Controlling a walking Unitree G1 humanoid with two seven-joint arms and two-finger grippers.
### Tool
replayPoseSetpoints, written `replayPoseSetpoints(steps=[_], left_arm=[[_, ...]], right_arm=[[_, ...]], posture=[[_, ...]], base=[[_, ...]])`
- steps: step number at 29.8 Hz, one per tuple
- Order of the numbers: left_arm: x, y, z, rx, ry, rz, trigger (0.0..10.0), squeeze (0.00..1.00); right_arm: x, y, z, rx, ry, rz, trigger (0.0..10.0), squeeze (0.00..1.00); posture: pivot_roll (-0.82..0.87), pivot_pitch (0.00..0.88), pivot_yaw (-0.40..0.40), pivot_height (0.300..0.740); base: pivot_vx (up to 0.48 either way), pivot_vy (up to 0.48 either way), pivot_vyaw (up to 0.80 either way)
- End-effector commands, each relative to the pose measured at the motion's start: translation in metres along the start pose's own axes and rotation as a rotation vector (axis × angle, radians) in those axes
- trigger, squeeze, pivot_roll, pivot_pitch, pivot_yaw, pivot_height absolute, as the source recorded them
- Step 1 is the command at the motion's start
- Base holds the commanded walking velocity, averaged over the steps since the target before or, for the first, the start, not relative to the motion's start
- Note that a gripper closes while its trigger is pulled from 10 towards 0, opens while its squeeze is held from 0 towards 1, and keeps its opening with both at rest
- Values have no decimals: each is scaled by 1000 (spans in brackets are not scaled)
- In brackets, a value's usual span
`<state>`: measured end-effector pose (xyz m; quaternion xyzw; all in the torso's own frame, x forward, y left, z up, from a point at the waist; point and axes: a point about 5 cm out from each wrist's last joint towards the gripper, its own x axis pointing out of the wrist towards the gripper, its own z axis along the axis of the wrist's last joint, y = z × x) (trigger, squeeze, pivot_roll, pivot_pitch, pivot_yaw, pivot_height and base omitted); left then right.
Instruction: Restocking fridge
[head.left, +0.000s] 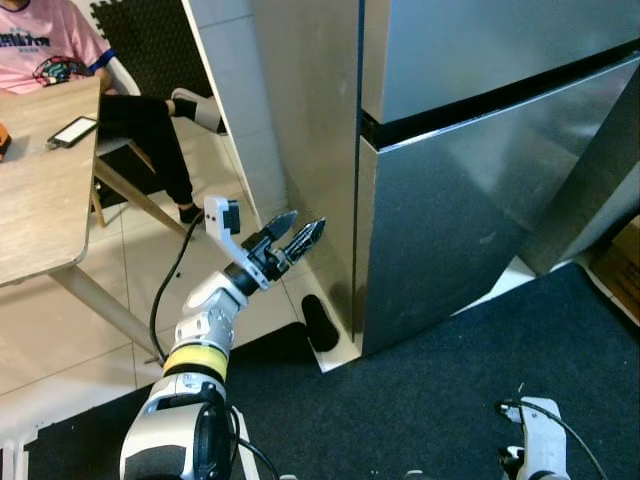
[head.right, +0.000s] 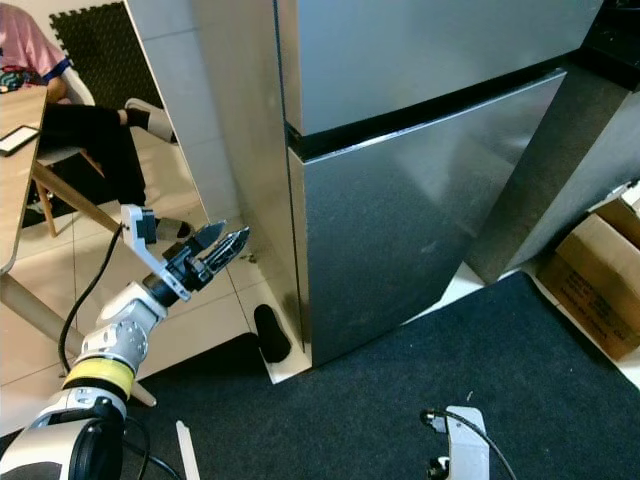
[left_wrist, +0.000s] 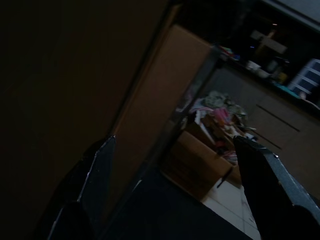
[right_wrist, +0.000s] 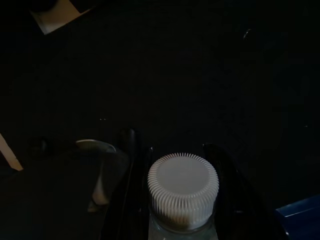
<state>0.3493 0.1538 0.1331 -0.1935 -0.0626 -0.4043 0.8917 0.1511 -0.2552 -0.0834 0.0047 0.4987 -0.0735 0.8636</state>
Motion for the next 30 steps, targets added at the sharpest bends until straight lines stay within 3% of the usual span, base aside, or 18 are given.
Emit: replayPoseSetpoints(steps=[1,5,10,12,19,22,28,30], left_arm=[[-1,2,-6,39,68,20,10000,0],[-4,7,-16,115,158,82,10000,0],[-2,7,-13,167,169,97,10000,0],[9,11,2,291,156,161,10000,0],[19,15,21,390,108,230,10000,0],[19,24,32,517,146,339,10000,0],[22,29,42,515,128,396,10000,0],[32,25,47,511,98,385,10000,0]], right_arm=[[-1,-3,-5,-2,10,-14,10000,0],[-2,-6,-7,-8,19,-28,10000,0],[-2,-8,-6,-3,14,-30,10000,0],[-2,-8,-6,2,4,-27,10000,0],[-3,-8,-9,-4,4,-26,10000,0],[-4,-9,-13,-10,11,-29,10000,0],[-5,-13,-15,-18,13,-34,10000,0],[-6,-17,-16,-24,5,-40,10000,0]], posture=[[-67,103,40,740],[-89,111,50,740],[-93,118,51,740],[-98,121,54,740],[-104,127,53,740],[-114,140,53,740],[-126,159,53,740],[-137,181,46,740]], base=[[0,0,0],[0,0,-144],[0,0,-745],[0,0,-394],[0,0,0],[0,0,0],[0,0,0],[0,0,0]])
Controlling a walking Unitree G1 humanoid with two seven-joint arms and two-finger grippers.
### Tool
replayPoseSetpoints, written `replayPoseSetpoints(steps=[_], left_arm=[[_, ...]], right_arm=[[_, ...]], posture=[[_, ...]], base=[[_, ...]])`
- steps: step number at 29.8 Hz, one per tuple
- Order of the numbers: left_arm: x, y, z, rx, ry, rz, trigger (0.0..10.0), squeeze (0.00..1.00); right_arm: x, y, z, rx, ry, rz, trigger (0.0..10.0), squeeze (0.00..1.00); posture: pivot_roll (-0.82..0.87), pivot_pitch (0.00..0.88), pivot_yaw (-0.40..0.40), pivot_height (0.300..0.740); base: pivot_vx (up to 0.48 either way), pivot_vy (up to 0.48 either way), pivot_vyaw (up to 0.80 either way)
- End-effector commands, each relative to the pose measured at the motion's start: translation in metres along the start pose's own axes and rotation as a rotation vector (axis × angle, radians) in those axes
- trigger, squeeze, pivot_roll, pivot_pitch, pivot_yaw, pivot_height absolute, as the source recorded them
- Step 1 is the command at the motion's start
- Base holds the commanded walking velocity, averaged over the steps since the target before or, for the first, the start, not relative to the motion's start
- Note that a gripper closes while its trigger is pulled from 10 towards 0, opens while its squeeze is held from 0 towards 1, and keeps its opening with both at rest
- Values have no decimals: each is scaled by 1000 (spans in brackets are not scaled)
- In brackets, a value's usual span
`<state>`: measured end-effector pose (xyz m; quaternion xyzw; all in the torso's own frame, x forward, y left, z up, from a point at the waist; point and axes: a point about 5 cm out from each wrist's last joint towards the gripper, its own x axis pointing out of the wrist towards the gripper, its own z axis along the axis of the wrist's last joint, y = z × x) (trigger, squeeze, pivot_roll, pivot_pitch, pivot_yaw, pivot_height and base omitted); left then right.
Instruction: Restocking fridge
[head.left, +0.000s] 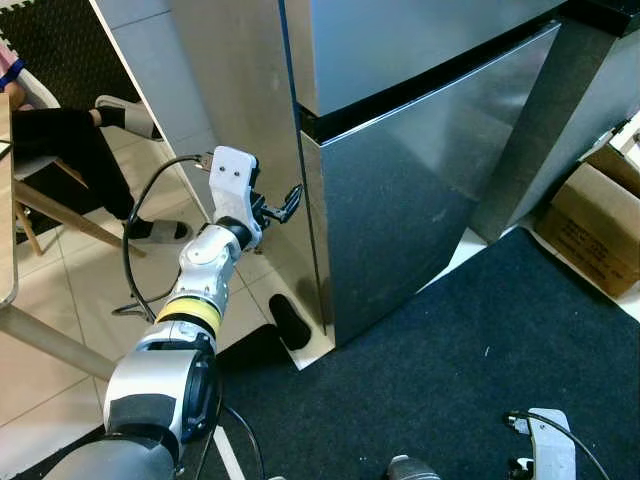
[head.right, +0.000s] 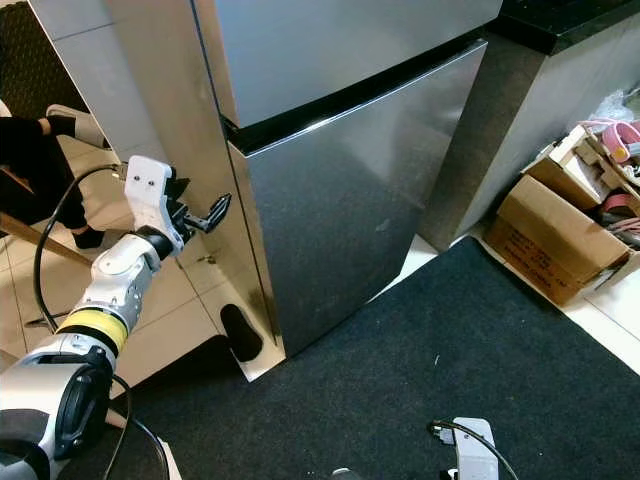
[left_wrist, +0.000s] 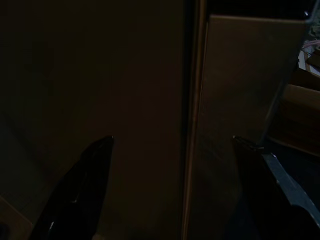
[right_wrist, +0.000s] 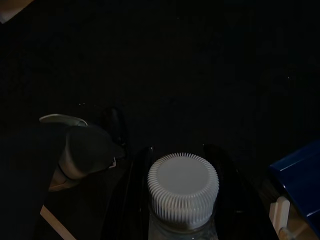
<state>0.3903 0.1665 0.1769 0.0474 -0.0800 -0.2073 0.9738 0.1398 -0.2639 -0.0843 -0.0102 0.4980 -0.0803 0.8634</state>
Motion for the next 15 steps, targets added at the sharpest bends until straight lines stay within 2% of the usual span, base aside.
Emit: replayPoseSetpoints(steps=[1,3,5,6,8,10,14,15], left_arm=[[5,-3,4,-14,-14,-10,10000,0],[7,-5,6,-24,-23,-13,10000,0],[12,-13,9,-81,-39,-70,10000,0],[17,-21,11,-132,-45,-146,10000,0],[18,-29,10,-151,-26,-228,10000,0],[18,-31,9,-150,-21,-244,10000,0],[20,-34,12,-83,14,-325,10000,0],[22,-31,19,-57,9,-344,10000,0]], right_arm=[[-3,-8,-6,-9,5,-15,10000,0],[-3,-10,-6,-12,2,-15,10000,0],[-4,-14,-5,-14,-7,-23,10000,0],[-5,-19,-4,-16,-13,-30,10000,0],[-6,-22,-5,-20,-15,-33,10000,0],[-6,-23,-5,-20,-16,-34,10000,0],[-7,-27,0,-15,-36,-41,10000,0],[-7,-28,3,-11,-51,-42,10000,0]], posture=[[-140,184,46,740],[-140,184,46,740],[-159,203,45,740],[-172,215,44,740],[-185,224,44,740],[-185,224,44,740],[-205,237,46,740],[-208,240,47,740]], base=[[0,0,0],[0,0,0],[0,0,0],[0,0,0],[0,0,0],[0,0,0],[0,0,0],[0,0,0]])
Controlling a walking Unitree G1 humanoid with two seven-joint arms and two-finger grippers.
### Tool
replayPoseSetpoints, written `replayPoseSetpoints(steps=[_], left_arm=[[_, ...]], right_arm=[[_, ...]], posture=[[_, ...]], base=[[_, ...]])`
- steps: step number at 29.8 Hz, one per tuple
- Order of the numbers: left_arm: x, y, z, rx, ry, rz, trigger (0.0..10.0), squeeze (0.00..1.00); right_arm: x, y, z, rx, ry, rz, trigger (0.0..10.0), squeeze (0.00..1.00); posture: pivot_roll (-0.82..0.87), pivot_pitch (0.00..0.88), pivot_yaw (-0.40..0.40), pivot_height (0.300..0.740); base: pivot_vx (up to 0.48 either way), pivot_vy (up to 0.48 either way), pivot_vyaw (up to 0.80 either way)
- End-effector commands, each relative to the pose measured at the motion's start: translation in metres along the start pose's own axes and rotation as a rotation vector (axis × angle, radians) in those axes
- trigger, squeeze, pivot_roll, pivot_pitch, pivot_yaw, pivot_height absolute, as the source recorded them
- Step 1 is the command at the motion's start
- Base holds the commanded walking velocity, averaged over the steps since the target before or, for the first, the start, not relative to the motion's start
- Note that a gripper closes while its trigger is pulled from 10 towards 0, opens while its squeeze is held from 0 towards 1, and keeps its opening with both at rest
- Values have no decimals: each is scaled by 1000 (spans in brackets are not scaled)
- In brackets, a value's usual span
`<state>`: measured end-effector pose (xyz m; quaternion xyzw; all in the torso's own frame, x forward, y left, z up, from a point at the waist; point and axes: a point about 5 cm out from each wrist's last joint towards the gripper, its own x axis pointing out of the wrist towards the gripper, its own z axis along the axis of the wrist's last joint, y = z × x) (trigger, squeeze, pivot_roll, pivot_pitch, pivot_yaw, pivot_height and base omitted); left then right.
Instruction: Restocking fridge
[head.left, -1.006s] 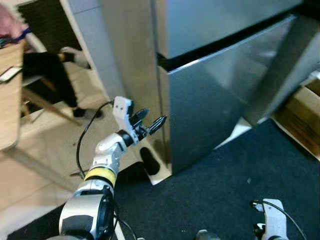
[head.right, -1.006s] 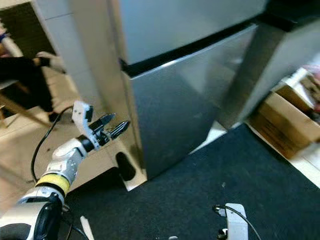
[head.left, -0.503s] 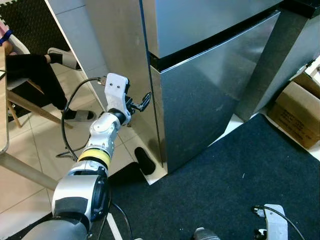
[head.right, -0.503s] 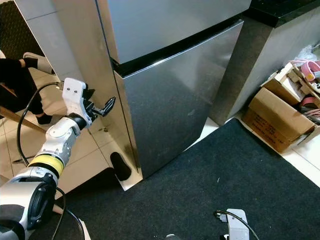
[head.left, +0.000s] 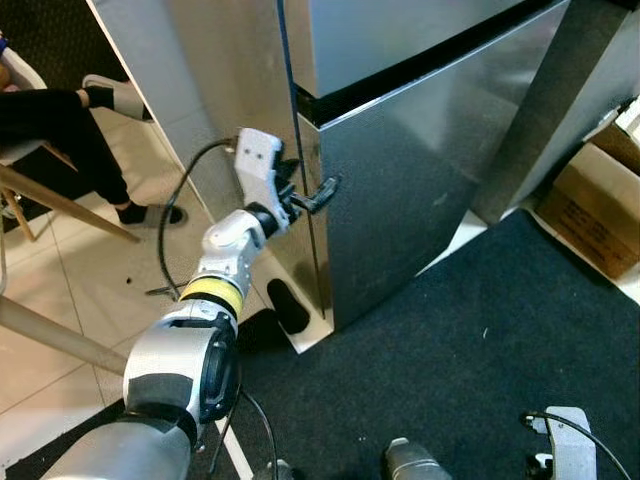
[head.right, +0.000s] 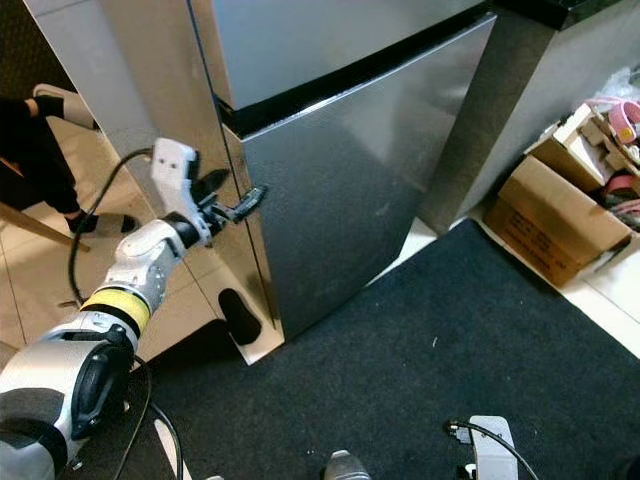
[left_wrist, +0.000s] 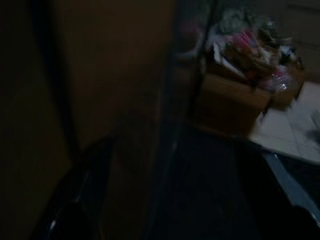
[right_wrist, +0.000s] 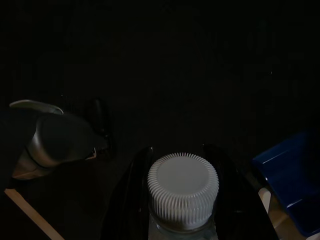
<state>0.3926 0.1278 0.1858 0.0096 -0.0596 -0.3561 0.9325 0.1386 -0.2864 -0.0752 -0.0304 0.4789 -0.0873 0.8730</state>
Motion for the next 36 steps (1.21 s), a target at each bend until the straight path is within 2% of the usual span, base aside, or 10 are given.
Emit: replayPoseSetpoints(steps=[1,10,15,19,20,22,23,26,32,36], left_arm=[[2,2,8,44,14,-40,10000,0],[4,21,37,169,-1,89,10000,0],[8,21,45,145,-47,114,10000,0],[16,2,37,53,-75,-48,10000,0],[22,-10,38,-73,-133,-161,10000,0],[26,-17,42,-157,-184,-219,10000,0],[33,-35,46,-185,-222,-376,10000,0],[39,-75,53,-230,-288,-735,10000,0],[31,-107,47,-196,-264,-1000,10000,0],[25,-118,42,-210,-245,-1082,10000,0]], right_arm=[[-2,-5,-2,14,-5,-12,10000,0],[-2,-5,-1,24,-17,-12,10000,0],[-2,-5,0,26,-20,-12,10000,0],[0,-5,7,32,-43,-15,10000,0],[0,-6,11,35,-52,-18,10000,0],[0,-7,12,36,-56,-21,10000,0],[1,-7,14,36,-59,-21,10000,0],[2,-5,19,35,-70,-17,10000,0],[4,1,26,45,-90,-6,10000,0],[5,3,29,49,-95,-4,10000,0]], posture=[[-208,240,47,740],[-207,232,55,740],[-207,232,56,740],[-212,222,55,740],[-214,221,55,740],[-208,222,54,740],[-205,221,50,740],[-201,214,49,740],[-192,190,55,740],[-189,181,59,740]], base=[[0,0,0],[0,0,0],[0,0,0],[0,0,0],[0,0,0],[0,0,0],[0,0,0],[0,0,0],[0,0,0],[0,0,0]])
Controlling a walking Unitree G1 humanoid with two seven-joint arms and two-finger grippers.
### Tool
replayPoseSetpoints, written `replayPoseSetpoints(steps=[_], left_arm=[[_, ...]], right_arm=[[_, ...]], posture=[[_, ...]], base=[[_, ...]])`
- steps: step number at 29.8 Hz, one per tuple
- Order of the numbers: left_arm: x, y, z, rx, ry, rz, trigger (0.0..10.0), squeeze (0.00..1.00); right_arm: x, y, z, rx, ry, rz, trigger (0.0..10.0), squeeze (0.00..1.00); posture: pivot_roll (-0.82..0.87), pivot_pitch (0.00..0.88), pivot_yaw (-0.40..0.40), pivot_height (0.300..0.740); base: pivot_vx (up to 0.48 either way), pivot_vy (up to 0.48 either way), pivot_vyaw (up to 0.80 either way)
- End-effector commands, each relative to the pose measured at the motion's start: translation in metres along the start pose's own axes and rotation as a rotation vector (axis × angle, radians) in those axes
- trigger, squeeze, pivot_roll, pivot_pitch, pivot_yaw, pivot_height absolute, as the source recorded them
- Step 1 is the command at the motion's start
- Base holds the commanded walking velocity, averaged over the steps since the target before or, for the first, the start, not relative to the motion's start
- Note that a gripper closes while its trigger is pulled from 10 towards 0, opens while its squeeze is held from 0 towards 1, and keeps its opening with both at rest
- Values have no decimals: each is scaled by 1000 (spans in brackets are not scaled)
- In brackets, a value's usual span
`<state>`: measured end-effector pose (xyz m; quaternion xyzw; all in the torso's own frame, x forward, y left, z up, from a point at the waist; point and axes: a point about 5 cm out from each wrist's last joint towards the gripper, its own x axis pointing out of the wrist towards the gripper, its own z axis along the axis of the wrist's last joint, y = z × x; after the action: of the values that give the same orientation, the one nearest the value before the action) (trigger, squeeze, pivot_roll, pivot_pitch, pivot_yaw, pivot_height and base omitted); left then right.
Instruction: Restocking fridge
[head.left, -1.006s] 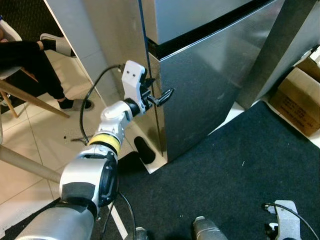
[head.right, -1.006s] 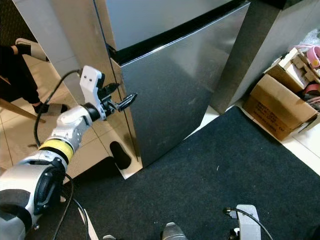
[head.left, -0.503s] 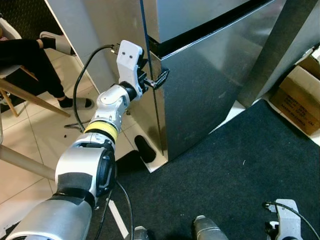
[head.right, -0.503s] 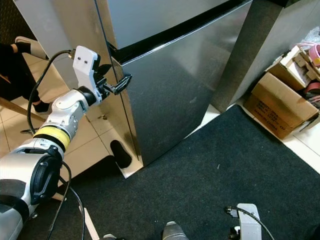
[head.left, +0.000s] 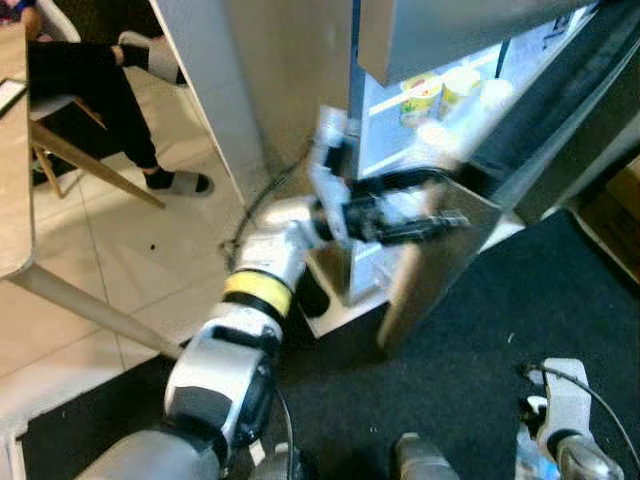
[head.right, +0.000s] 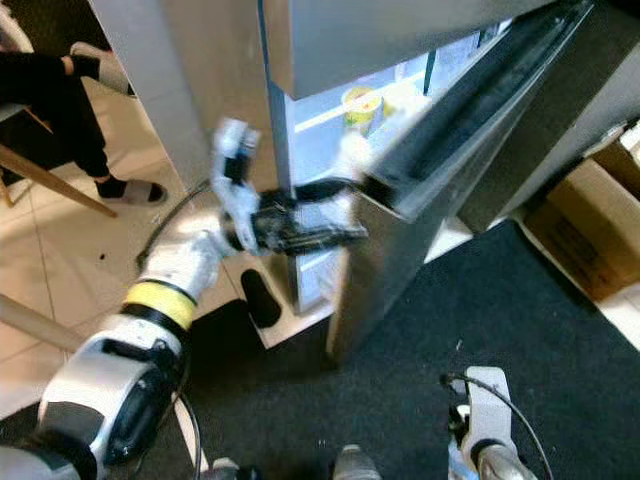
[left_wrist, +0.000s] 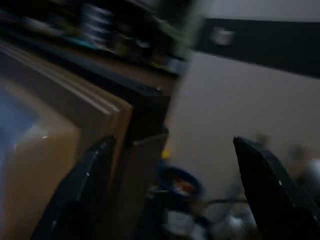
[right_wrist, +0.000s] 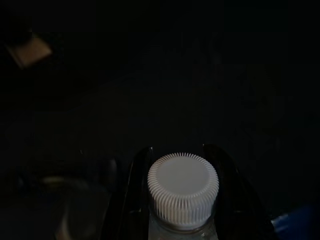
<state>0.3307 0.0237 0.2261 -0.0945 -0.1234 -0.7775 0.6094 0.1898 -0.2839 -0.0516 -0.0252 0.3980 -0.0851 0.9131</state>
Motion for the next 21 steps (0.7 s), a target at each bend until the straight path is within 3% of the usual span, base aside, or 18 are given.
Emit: replayPoseSetpoints(steps=[1,4,8,10,11,14,15,16,18,21], left_arm=[[1,-14,-11,-49,20,-86,10000,0],[-1,-24,-26,-84,54,-105,10000,0],[-18,-31,-60,-137,150,-7,10000,0],[-37,-35,-84,-154,247,105,10000,0],[-37,-35,-84,-154,247,105,10000,0],[-82,-49,-126,-204,437,395,10000,0],[-82,-49,-126,-204,437,395,10000,0],[-114,-61,-145,-248,530,615,10000,0],[-114,-61,-145,-248,530,615,10000,0],[-166,-84,-164,-327,608,1006,10000,0]], right_arm=[[-6,-2,-25,28,83,-18,10000,0],[-6,0,-25,34,83,-15,10000,0],[-5,5,-28,39,92,-1,10000,0],[-5,9,-28,43,93,9,10000,0],[-5,9,-28,43,93,9,10000,0],[-3,16,-25,48,79,33,10000,0],[-3,16,-25,48,79,33,10000,0],[-1,20,-19,57,57,49,10000,0],[-1,20,-19,57,57,49,10000,0],[4,28,-3,68,7,100,10000,0]], posture=[[-187,177,61,740],[-181,171,64,740],[-175,164,68,740],[-169,157,70,740],[-169,157,70,740],[-158,143,71,740],[-158,143,71,740],[-146,125,71,740],[-146,125,71,740],[-135,108,67,740]], base=[[0,0,0],[0,0,0],[0,0,0],[0,0,0],[0,0,0],[0,0,0],[0,0,0],[0,0,0],[0,0,0],[0,0,0]])
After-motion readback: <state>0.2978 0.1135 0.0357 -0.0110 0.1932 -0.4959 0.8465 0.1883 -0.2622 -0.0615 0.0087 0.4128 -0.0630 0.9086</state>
